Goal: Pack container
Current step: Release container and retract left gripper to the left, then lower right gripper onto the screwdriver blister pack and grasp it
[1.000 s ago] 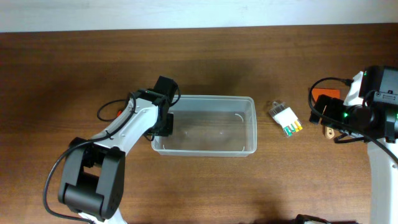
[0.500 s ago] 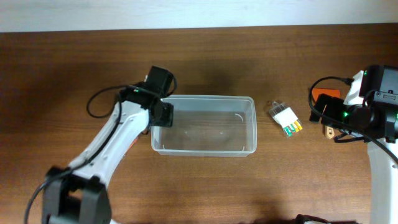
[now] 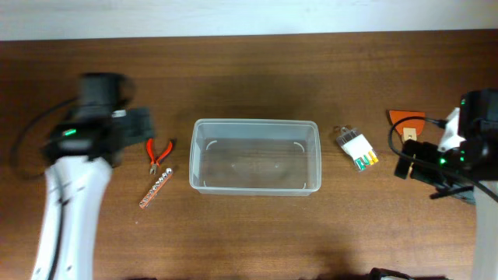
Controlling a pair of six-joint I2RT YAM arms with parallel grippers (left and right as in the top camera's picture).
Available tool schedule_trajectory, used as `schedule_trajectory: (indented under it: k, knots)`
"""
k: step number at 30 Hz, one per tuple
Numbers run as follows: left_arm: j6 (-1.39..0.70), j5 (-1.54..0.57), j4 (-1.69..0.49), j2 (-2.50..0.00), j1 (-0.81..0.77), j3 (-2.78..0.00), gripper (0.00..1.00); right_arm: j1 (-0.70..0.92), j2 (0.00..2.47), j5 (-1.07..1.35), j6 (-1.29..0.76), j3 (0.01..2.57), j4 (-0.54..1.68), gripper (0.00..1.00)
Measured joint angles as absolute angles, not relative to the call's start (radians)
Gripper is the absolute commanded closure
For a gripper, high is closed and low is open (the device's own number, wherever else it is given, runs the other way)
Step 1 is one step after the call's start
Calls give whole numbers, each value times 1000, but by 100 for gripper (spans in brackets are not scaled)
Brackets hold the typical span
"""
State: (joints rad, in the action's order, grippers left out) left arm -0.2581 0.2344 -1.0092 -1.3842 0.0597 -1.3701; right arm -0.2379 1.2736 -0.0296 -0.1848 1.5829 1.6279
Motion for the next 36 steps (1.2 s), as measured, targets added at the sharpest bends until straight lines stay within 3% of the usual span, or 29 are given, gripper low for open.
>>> schedule_trajectory:
  k: [5, 10, 17, 25, 36]
  knots:
    - [-339, 168, -1034, -1333, 257, -1371, 1, -238, 1250, -72, -126, 1608, 1604, 1]
    - [-392, 128, -1040, -1332, 350, -1371, 1, -238, 1361, -71, 20, 1638, 1559, 1]
    - [-414, 112, -1032, -1332, 357, -1371, 1, -238, 1636, -66, 198, 1676, 1405, 1]
    - [-417, 111, -1029, -1332, 357, -1371, 1, -227, 1842, 21, 330, 1681, 1390, 2]
    - [-417, 108, -1016, -1332, 357, -1371, 1, -72, 2014, 8, 398, 1681, 1297, 2]
